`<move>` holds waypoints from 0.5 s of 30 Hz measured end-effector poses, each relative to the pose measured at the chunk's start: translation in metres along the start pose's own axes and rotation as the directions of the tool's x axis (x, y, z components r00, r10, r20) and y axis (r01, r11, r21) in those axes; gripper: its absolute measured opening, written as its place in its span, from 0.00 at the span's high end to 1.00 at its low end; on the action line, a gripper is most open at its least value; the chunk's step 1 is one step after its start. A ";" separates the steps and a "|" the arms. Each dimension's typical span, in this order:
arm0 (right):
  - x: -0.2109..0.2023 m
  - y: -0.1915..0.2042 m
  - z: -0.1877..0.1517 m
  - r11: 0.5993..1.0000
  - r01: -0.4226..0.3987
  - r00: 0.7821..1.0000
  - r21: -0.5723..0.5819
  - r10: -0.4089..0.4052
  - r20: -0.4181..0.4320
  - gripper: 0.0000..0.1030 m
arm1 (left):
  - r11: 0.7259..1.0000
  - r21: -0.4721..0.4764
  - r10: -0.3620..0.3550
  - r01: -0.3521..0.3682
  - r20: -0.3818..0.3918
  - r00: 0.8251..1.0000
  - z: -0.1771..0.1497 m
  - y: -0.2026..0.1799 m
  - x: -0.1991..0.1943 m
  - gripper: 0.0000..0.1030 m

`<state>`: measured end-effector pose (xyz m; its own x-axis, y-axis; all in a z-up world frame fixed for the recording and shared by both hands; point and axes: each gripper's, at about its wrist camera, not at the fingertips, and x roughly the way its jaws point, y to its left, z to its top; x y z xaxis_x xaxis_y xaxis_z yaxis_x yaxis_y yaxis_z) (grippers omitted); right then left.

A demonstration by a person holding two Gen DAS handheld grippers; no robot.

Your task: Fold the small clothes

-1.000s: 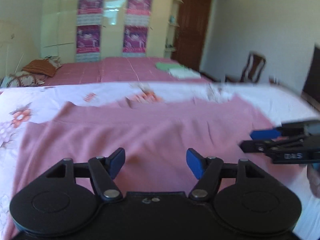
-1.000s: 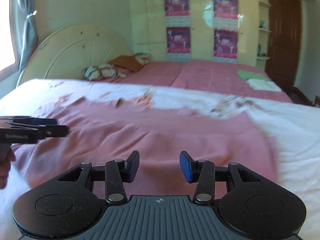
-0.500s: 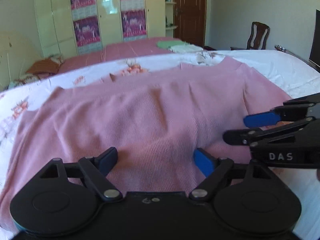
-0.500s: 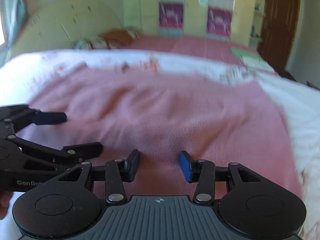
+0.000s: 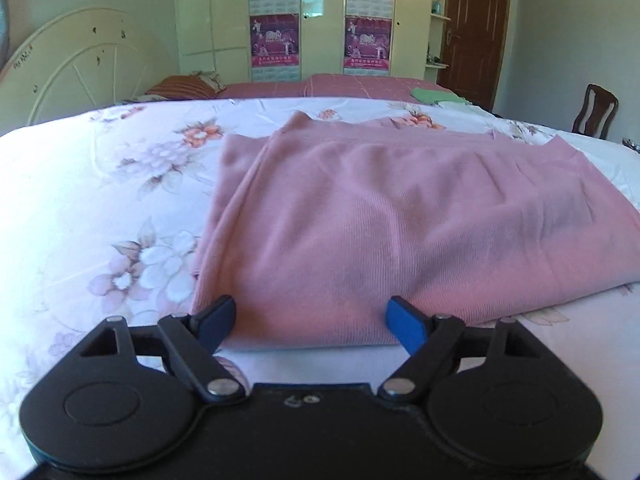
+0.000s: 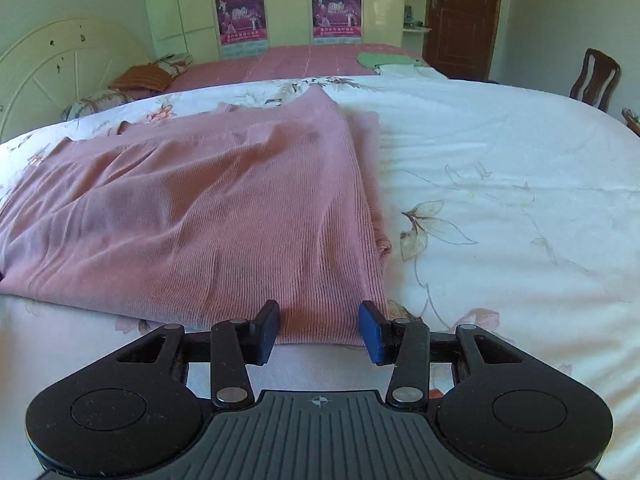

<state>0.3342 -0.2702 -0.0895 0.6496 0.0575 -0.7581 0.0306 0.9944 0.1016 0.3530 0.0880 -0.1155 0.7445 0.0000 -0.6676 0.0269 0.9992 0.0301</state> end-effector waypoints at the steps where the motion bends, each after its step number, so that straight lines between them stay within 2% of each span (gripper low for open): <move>1: -0.006 0.003 0.002 1.000 0.001 1.000 0.002 -0.001 0.018 0.57 | 1.000 0.011 0.010 -0.010 0.005 1.000 0.001 -0.001 -0.003 0.19; 5: -0.017 0.016 0.007 0.999 -0.033 0.996 0.011 0.032 0.081 0.57 | 1.000 0.002 0.021 -0.020 -0.037 0.999 0.000 -0.001 0.003 0.18; 7: 0.008 0.022 0.004 1.000 0.010 1.000 0.013 -0.010 -0.023 0.57 | 1.000 -0.001 0.026 -0.026 -0.043 0.999 0.000 -0.002 0.005 0.19; 9: 0.008 0.027 0.002 0.999 0.036 0.999 0.007 -0.036 -0.018 0.57 | 1.000 -0.001 0.026 -0.026 -0.049 0.998 0.003 -0.004 -0.002 0.20; 15: -0.048 0.025 -0.009 0.999 -0.017 0.999 0.037 0.016 0.043 0.57 | 0.999 -0.015 0.037 -0.037 0.004 0.999 0.005 -0.013 -0.048 0.20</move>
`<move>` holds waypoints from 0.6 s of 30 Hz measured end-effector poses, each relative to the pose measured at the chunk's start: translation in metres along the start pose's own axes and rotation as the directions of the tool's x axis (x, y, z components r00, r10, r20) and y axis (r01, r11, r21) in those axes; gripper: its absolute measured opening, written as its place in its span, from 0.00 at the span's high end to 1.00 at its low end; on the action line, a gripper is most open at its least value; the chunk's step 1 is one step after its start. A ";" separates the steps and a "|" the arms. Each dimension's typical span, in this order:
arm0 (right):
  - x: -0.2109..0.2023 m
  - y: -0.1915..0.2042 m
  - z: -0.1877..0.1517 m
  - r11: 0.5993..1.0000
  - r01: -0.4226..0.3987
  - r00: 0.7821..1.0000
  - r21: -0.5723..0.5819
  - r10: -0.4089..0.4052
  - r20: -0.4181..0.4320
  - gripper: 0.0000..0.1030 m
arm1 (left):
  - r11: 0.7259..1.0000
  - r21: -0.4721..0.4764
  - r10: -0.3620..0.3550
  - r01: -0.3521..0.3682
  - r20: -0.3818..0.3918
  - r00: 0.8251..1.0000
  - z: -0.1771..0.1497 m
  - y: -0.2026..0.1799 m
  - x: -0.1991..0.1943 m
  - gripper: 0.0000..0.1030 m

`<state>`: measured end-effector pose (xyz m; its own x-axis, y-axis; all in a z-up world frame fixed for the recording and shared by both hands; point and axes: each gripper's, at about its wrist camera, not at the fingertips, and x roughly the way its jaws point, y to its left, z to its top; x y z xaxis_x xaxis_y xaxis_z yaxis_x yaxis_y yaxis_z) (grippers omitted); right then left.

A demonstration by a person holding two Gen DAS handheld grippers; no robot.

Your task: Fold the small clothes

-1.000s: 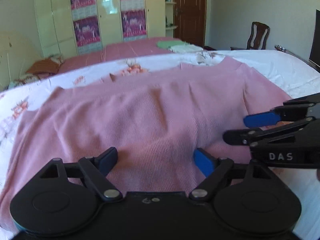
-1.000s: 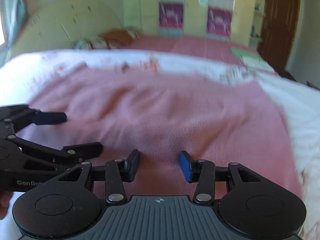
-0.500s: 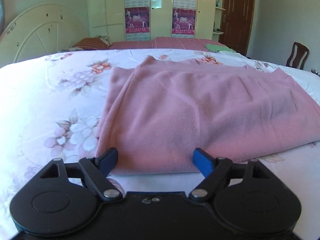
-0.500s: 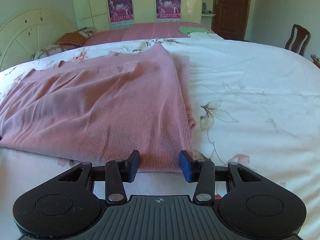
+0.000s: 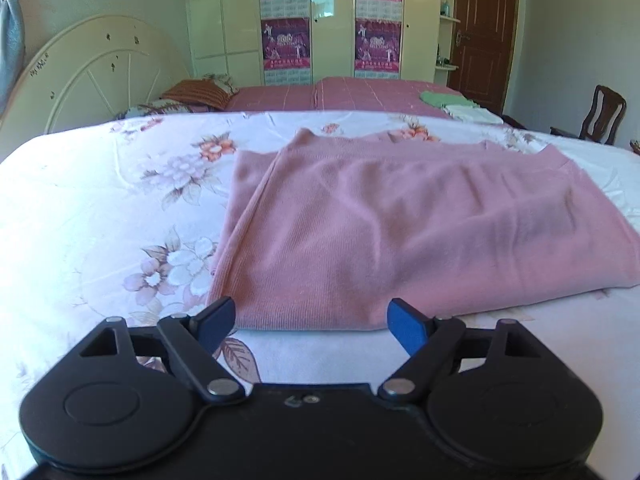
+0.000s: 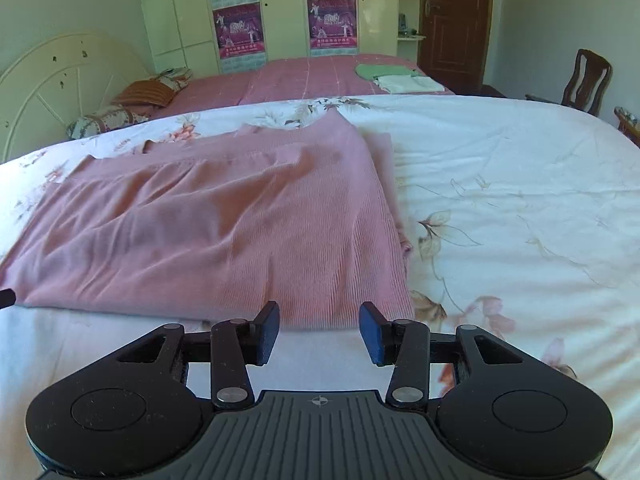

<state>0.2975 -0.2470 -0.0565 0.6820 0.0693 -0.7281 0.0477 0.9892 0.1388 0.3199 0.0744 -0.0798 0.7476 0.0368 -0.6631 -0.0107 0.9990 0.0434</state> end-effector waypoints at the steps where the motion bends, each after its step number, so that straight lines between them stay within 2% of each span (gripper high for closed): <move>1: -0.009 0.000 -0.002 1.000 -0.008 1.000 -0.002 0.008 0.016 0.57 | 1.000 -0.001 0.003 -0.003 0.011 1.000 -0.001 -0.002 -0.010 0.20; 4: -0.034 0.003 -0.010 0.999 -0.038 0.998 0.002 0.038 0.058 0.57 | 1.000 -0.006 0.006 -0.006 0.031 1.000 -0.006 -0.005 -0.036 0.18; 6: -0.045 0.005 -0.013 0.998 -0.060 0.995 0.010 0.059 0.081 0.57 | 0.999 -0.045 -0.005 0.007 0.023 1.000 -0.010 0.000 -0.044 0.20; 8: -0.055 0.011 -0.014 0.996 -0.088 0.992 0.014 0.086 0.096 0.57 | 0.992 -0.124 -0.035 0.035 0.002 0.999 -0.014 0.012 -0.041 0.25; 10: -0.060 0.016 -0.014 0.993 -0.115 0.987 0.001 0.114 0.114 0.57 | 0.969 -0.237 -0.080 0.072 -0.024 0.997 -0.018 0.029 -0.029 0.33; 11: -0.059 0.020 -0.010 0.991 -0.134 0.984 -0.009 0.134 0.119 0.57 | 0.944 -0.312 -0.122 0.106 -0.031 0.992 -0.020 0.040 -0.020 0.39; 13: -0.055 0.027 -0.003 0.986 -0.164 0.978 -0.022 0.165 0.129 0.58 | 0.887 -0.437 -0.182 0.148 -0.037 0.983 -0.026 0.056 0.000 0.40; 16: -0.038 0.043 0.009 0.983 -0.181 0.974 -0.041 0.185 0.132 0.58 | 0.799 -0.575 -0.227 0.174 -0.020 0.974 -0.037 0.071 0.027 0.44; 18: -0.022 0.054 0.018 0.980 -0.193 0.973 -0.049 0.197 0.119 0.80 | 0.755 -0.623 -0.233 0.204 0.036 0.972 -0.039 0.076 0.035 0.43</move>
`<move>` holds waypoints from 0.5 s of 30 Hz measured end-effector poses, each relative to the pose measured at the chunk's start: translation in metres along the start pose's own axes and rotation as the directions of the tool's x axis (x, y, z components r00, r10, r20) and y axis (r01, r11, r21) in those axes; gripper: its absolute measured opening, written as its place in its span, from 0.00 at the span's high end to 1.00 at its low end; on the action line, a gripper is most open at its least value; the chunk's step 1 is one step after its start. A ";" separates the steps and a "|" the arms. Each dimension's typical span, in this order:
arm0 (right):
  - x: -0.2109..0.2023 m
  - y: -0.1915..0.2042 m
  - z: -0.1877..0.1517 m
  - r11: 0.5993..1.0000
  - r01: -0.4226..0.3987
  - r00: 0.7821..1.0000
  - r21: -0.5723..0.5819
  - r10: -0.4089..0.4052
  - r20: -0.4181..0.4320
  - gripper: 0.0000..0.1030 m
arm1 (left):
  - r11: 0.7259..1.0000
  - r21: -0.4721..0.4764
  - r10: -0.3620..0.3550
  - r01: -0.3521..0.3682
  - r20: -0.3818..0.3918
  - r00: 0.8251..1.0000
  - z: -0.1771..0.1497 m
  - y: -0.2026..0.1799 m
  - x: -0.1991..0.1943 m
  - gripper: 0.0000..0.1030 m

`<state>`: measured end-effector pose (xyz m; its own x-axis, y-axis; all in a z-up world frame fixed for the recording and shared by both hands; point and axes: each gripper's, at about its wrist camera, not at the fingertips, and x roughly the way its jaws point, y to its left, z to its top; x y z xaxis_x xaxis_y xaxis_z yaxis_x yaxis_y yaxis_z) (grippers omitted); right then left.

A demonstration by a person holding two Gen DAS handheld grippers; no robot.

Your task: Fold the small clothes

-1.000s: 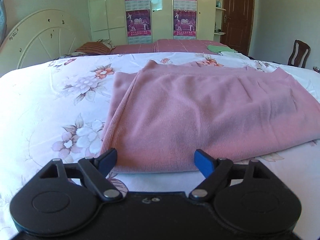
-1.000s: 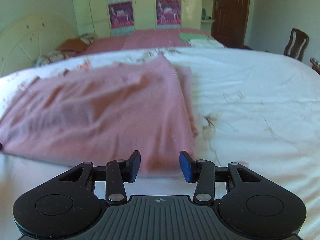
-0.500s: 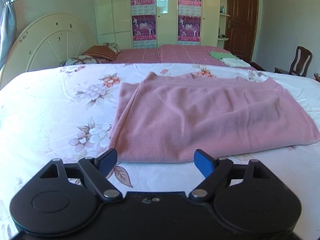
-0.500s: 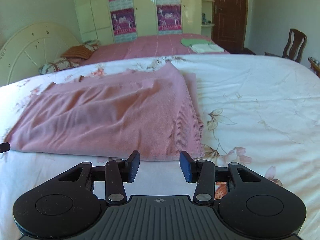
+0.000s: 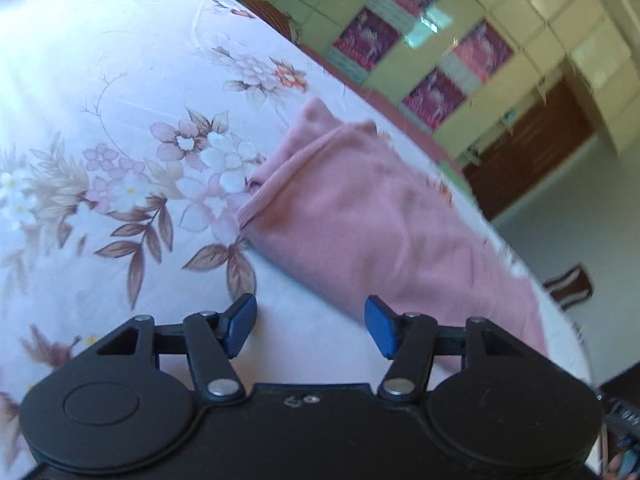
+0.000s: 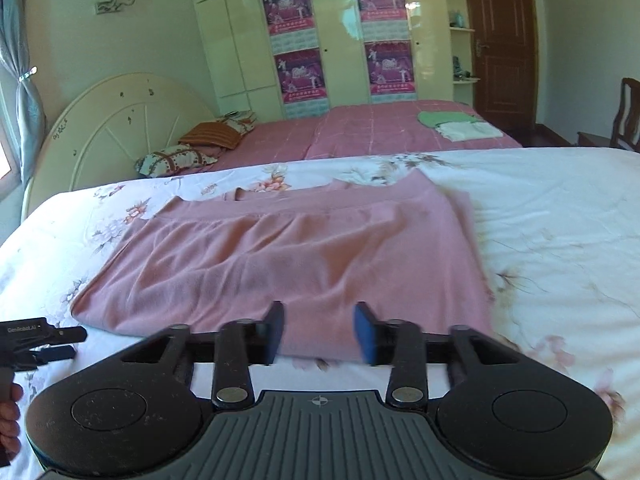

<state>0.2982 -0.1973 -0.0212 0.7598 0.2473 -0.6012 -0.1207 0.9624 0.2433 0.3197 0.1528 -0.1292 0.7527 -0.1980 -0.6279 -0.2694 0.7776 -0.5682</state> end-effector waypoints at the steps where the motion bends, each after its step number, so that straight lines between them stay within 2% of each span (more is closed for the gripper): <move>1: 0.012 0.002 0.004 1.000 -0.007 1.000 -0.001 0.007 -0.010 0.84 | 0.999 -0.029 -0.011 0.012 0.011 1.000 0.003 0.001 0.004 0.43; 3: 0.031 0.009 0.011 1.000 -0.011 1.000 -0.009 0.011 -0.009 0.85 | 0.994 -0.102 -0.044 0.047 0.031 0.999 0.007 0.005 0.014 0.41; 6: 0.061 0.017 0.023 1.000 -0.027 1.000 -0.014 0.027 -0.001 0.85 | 0.967 -0.223 -0.105 0.119 0.074 0.992 0.015 0.015 0.026 0.42; 10: 0.099 0.033 0.037 0.998 -0.031 0.999 -0.055 0.030 -0.022 0.85 | 0.949 -0.278 -0.131 0.151 0.090 0.987 0.027 0.016 0.045 0.52; 11: 0.108 0.036 0.040 0.997 -0.031 0.999 -0.064 0.029 -0.030 0.86 | 0.947 -0.280 -0.135 0.154 0.086 0.987 0.031 0.016 0.052 0.61; 12: 0.115 0.039 0.042 0.997 -0.033 0.999 -0.071 0.031 -0.037 0.89 | 0.952 -0.271 -0.127 0.142 0.070 0.989 0.035 0.014 0.059 0.92; 13: 0.123 0.042 0.043 0.996 -0.039 0.998 -0.078 0.035 -0.045 0.91 | 0.955 -0.272 -0.110 0.120 0.051 0.993 0.037 0.014 0.064 0.92; 14: 0.129 0.044 0.044 0.995 -0.045 0.998 -0.090 0.041 -0.050 0.94 | 0.943 -0.298 -0.131 0.148 0.075 0.989 0.039 0.014 0.061 0.93; 15: 0.137 0.047 0.044 0.992 -0.047 0.998 -0.118 0.041 -0.055 0.94 | 0.940 -0.279 -0.170 0.199 0.126 0.977 0.041 0.009 0.051 0.93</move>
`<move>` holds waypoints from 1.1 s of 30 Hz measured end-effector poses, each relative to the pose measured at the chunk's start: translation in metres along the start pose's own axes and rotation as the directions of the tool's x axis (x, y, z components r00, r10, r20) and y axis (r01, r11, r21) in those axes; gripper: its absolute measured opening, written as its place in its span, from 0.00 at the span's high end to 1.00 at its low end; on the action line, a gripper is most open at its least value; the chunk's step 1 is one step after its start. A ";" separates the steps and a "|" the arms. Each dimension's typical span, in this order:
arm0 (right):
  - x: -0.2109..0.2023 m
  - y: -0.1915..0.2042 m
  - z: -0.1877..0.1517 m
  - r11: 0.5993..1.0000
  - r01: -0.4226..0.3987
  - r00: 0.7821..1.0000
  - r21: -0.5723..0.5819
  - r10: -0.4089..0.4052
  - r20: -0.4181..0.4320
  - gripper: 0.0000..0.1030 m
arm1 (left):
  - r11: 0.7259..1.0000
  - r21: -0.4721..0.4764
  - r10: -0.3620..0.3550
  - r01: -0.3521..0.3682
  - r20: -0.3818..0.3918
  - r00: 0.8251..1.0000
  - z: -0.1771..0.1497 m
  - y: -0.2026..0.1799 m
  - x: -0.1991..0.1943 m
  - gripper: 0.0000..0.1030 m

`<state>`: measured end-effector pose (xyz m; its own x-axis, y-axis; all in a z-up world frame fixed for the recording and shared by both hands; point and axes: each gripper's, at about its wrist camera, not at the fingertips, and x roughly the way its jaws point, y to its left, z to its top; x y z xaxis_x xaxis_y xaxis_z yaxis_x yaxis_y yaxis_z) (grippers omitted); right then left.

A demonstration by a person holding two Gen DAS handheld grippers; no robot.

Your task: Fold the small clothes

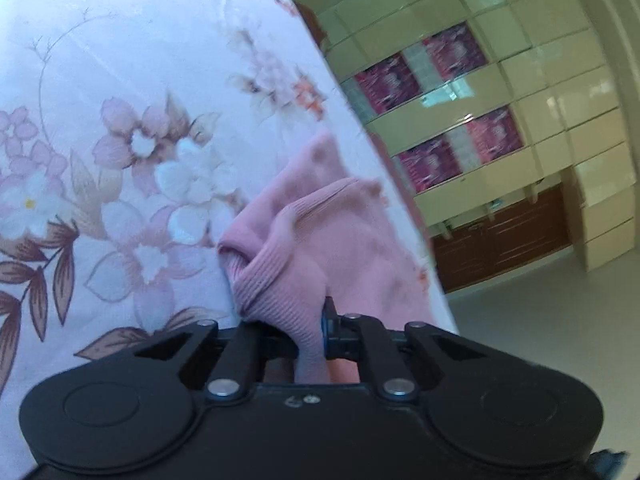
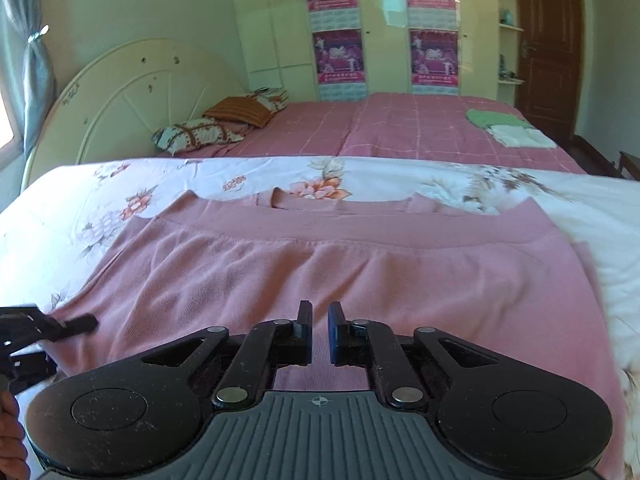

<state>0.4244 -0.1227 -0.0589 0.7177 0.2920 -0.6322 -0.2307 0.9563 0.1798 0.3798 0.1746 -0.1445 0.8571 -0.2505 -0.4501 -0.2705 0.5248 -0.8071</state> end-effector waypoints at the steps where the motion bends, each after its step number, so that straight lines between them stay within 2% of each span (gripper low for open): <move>1: 0.012 0.003 -0.001 0.999 0.031 0.999 -0.036 -0.032 -0.031 0.94 | 0.998 0.056 -0.033 0.031 0.030 0.999 0.001 -0.010 -0.010 0.93; 2: 0.025 0.004 -0.005 0.995 0.068 0.994 -0.071 -0.074 -0.079 0.94 | 0.995 0.095 -0.047 0.043 0.037 0.998 0.002 -0.017 -0.015 0.93; 3: 0.033 0.003 -0.007 0.993 0.080 0.991 -0.088 -0.089 -0.105 0.95 | 0.995 0.092 -0.049 0.046 0.027 0.998 0.002 -0.018 -0.015 0.93; 5: 0.029 -0.001 -0.006 0.995 0.065 0.994 -0.069 -0.071 -0.085 0.95 | 0.994 0.103 -0.030 0.028 0.014 0.999 0.001 -0.013 -0.010 0.88; 6: 0.022 -0.002 -0.005 0.997 0.052 0.997 -0.052 -0.055 -0.058 0.95 | 0.995 0.101 0.001 -0.003 0.021 1.000 -0.001 -0.009 -0.007 0.71; 7: 0.015 -0.003 -0.004 0.999 0.031 0.999 -0.037 -0.032 -0.025 0.95 | 0.996 0.079 0.028 -0.030 0.025 0.999 -0.002 -0.005 -0.006 0.59; 8: 0.010 -0.001 -0.005 0.999 0.011 1.000 -0.032 -0.011 -0.010 0.95 | 0.998 0.048 0.046 -0.047 0.035 0.998 -0.004 -0.001 -0.006 0.37; 9: 0.009 0.000 -0.006 0.999 -0.002 1.000 -0.035 0.002 -0.010 0.95 | 0.998 0.039 0.039 -0.042 0.057 0.998 -0.007 0.002 -0.008 0.34; 11: 0.013 0.004 -0.009 0.998 -0.019 1.000 -0.054 0.018 -0.024 0.95 | 0.997 0.050 0.057 -0.061 0.078 0.995 -0.011 0.001 -0.008 0.35; 13: 0.019 0.005 -0.010 0.998 -0.040 0.999 -0.053 0.039 -0.031 0.95 | 0.994 0.055 0.084 -0.089 0.096 0.992 -0.013 0.000 -0.007 0.42; 14: 0.021 0.004 -0.011 0.998 -0.046 0.999 -0.048 0.045 -0.027 0.94 | 0.993 0.053 0.099 -0.105 0.100 0.990 -0.013 -0.001 -0.006 0.49; 16: 0.023 0.002 -0.013 0.997 -0.079 0.997 -0.028 0.078 -0.014 0.94 | 0.987 0.063 0.145 -0.151 0.084 0.986 -0.009 -0.001 0.001 0.81; 17: 0.028 0.002 -0.014 0.996 -0.080 0.996 -0.032 0.079 -0.032 0.95 | 0.983 0.064 0.166 -0.170 0.061 0.984 -0.005 0.000 0.006 0.93; 19: 0.039 0.003 -0.022 0.996 -0.080 0.994 -0.042 0.076 -0.082 0.95 | 0.990 0.047 0.124 -0.129 0.100 0.987 -0.001 -0.004 -0.003 0.94; 21: 0.039 0.001 -0.020 0.996 -0.085 0.993 -0.030 0.082 -0.080 0.95 | 0.988 0.107 0.099 -0.114 0.133 0.986 -0.001 -0.019 -0.013 0.94; 23: 0.037 -0.004 -0.020 0.996 -0.091 0.994 -0.002 0.091 -0.060 0.95 | 0.979 0.124 0.152 -0.161 0.082 0.985 -0.002 -0.019 -0.004 0.93; 24: 0.040 -0.006 -0.022 0.995 -0.099 0.993 -0.005 0.099 -0.061 0.95 | 0.971 0.120 0.202 -0.207 0.055 0.978 -0.003 -0.016 0.002 0.93; 25: 0.043 -0.006 -0.026 0.994 -0.109 0.993 -0.018 0.108 -0.052 0.95 | 0.972 0.108 0.205 -0.210 0.051 0.977 -0.003 -0.013 0.002 0.93; 26: 0.044 -0.005 -0.025 0.993 -0.114 0.992 -0.030 0.113 -0.052 0.95 | 0.977 0.104 0.178 -0.185 0.068 0.982 -0.004 -0.014 -0.002 0.93; 29: 0.046 -0.013 -0.019 0.988 -0.152 0.985 0.009 0.152 -0.077 0.95 | 0.972 0.184 0.131 -0.148 0.106 0.986 -0.007 -0.044 -0.012 0.93; 31: 0.041 -0.026 -0.017 0.979 -0.188 0.979 0.073 0.192 -0.060 0.95 | 0.941 0.306 0.112 -0.140 0.110 0.988 -0.015 -0.079 -0.012 0.93; 33: 0.022 -0.045 -0.016 0.969 -0.195 0.981 0.155 0.194 0.022 0.94 | 0.894 0.432 0.085 -0.118 0.095 0.992 -0.029 -0.120 -0.007 0.93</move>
<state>0.4400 -0.1598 -0.0932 0.6734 0.4720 -0.5690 -0.2614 0.8720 0.4140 0.3939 0.0894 -0.0553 0.8686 -0.1270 -0.4789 -0.1534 0.8501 -0.5037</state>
